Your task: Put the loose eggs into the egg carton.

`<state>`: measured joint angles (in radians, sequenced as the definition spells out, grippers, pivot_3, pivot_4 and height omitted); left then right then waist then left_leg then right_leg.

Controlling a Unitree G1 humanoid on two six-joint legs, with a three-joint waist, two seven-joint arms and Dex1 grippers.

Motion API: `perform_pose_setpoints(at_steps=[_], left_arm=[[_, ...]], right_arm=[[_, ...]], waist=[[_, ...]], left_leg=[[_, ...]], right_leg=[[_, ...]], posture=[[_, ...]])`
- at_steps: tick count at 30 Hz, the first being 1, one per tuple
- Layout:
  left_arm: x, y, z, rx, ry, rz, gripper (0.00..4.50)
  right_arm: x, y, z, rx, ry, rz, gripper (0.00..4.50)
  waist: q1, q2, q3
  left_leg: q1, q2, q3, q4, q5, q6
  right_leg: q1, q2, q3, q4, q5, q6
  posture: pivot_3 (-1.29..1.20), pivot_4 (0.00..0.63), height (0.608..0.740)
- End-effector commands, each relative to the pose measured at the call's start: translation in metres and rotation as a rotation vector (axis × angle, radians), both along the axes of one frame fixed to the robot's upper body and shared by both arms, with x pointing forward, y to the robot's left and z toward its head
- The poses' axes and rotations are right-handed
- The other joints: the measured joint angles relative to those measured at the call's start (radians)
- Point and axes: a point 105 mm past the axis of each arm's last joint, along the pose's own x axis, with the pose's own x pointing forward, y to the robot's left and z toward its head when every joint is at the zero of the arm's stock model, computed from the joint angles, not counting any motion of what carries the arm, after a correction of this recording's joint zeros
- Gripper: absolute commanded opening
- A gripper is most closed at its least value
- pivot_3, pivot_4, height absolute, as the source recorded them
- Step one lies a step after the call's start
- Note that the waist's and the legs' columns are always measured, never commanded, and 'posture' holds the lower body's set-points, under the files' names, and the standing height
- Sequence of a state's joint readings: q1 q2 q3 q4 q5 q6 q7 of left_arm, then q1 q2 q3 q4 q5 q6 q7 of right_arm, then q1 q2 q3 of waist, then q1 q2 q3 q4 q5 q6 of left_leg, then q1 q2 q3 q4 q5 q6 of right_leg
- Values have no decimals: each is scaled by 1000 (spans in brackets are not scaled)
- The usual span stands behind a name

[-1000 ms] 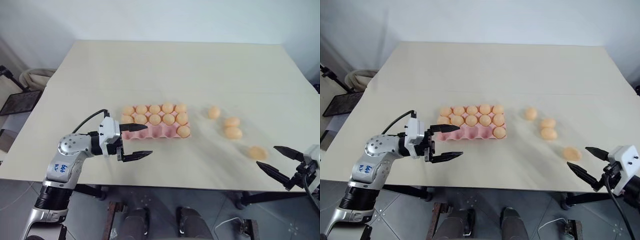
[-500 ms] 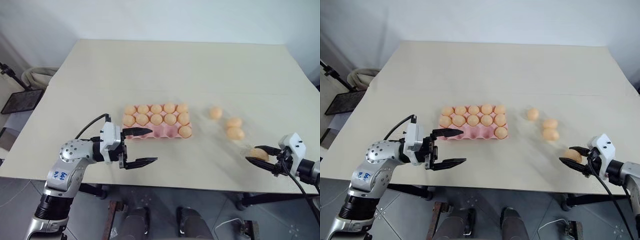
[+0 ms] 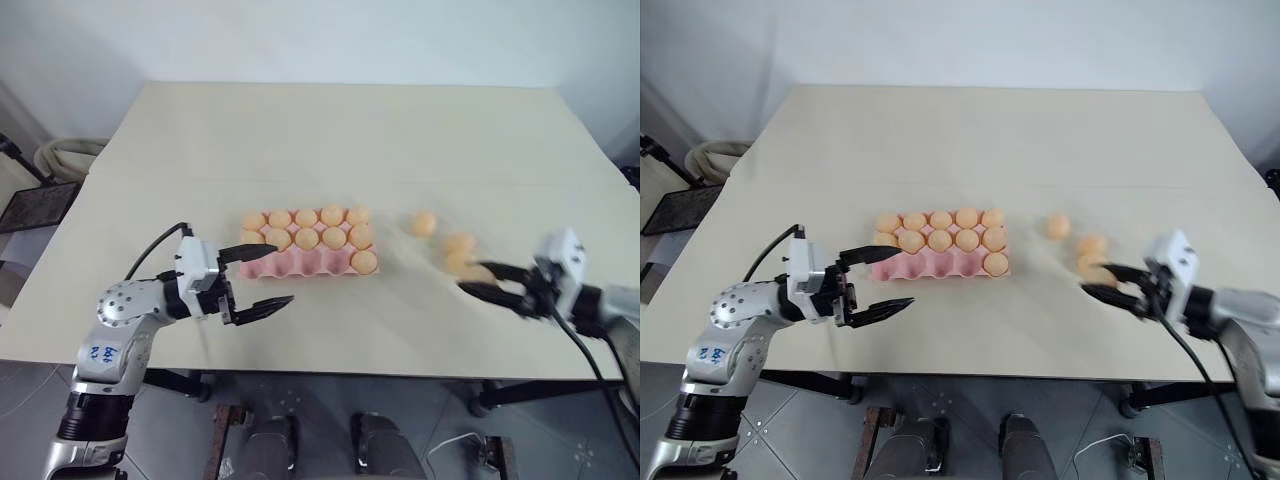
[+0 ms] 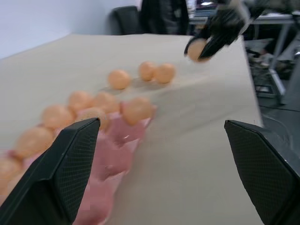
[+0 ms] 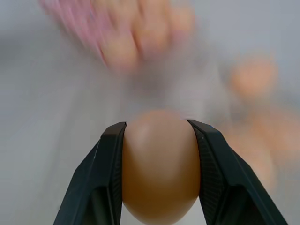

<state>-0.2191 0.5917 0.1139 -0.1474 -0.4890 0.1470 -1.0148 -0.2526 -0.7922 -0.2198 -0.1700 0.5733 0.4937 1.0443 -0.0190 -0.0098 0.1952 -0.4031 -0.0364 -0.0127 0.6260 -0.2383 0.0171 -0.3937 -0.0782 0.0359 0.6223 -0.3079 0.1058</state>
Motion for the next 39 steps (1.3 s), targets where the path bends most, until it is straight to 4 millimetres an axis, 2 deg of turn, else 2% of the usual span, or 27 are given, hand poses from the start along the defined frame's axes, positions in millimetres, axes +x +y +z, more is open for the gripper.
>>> perform_pose_setpoints(at_steps=[1,6,8,14,19,20,25,26,28,30,32,35,39], left_arm=[[-1,18,5,8,-39,87,4500],[-6,30,3,13,-38,154,4500],[-9,33,4,11,-45,173,4500],[-12,32,7,-2,-62,203,4500],[-13,27,13,-11,-78,197,4500],[-12,26,14,-12,-80,192,4500],[-8,16,17,-17,-82,149,4500],[-6,12,18,-19,-81,133,4500],[-3,6,19,-19,-79,104,4500],[0,-3,17,-13,-68,67,4500],[3,-15,15,-12,-54,21,4500],[7,-28,11,-3,-37,-46,4500],[13,-32,7,3,-15,-85,4500]], right_arm=[[8,61,16,44,-17,119,1620],[33,128,18,38,-5,179,1620],[44,146,14,33,1,186,1620],[58,156,-2,-17,-9,193,1620],[60,155,-1,-10,-14,199,1620],[59,155,0,-5,-15,209,2347],[49,153,15,41,-40,239,4077],[46,149,21,54,-62,234,4421],[42,136,28,66,-97,201,4471],[37,113,29,77,-118,142,4471],[30,80,27,94,-139,52,4471],[15,23,10,83,-140,-125,4471],[-13,-36,-14,46,-135,-327,4471]], waist=[[-6,0,0],[-3,0,0],[-7,0,0],[-7,-2,-1],[-12,-2,-1],[-12,-2,-1],[-11,-2,-1],[-10,-2,-1],[-8,-2,-1],[2,-2,-1],[17,-3,-2],[26,-4,-2],[27,-4,-2]], left_leg=[[-1,0,-1,0,0,0],[-5,-1,-2,-2,0,-1],[-5,-1,-1,-3,-1,-1],[-9,-1,0,-6,-1,1],[-11,0,3,-6,0,2],[-11,1,4,-6,0,2],[-9,2,8,-4,0,2],[-8,2,8,-4,0,2],[-8,2,8,-4,0,1],[-9,2,8,-4,0,0],[-9,2,8,-4,-1,1],[-10,1,8,-4,-1,3],[-10,2,11,-5,-2,4]], right_leg=[[0,0,-1,0,0,0],[-4,-1,-2,-2,0,0],[-6,-2,-3,-3,0,0],[-13,-2,-5,0,0,0],[-19,-1,-5,3,0,0],[-19,-1,-5,4,0,0],[-18,-1,-5,4,0,-1],[-17,-1,-4,5,0,-1],[-17,-1,-4,5,0,-1],[-17,-2,-4,4,0,-1],[-16,-2,-5,3,0,-1],[-16,-2,-5,0,0,-1],[-16,-1,-5,-1,0,0]], posture=[[0,150,740],[0,150,740],[0,150,740],[0,150,740],[0,150,740],[0,150,740],[0,150,740],[0,150,740],[0,150,740],[0,150,740],[0,150,740],[0,150,740],[0,150,740]])
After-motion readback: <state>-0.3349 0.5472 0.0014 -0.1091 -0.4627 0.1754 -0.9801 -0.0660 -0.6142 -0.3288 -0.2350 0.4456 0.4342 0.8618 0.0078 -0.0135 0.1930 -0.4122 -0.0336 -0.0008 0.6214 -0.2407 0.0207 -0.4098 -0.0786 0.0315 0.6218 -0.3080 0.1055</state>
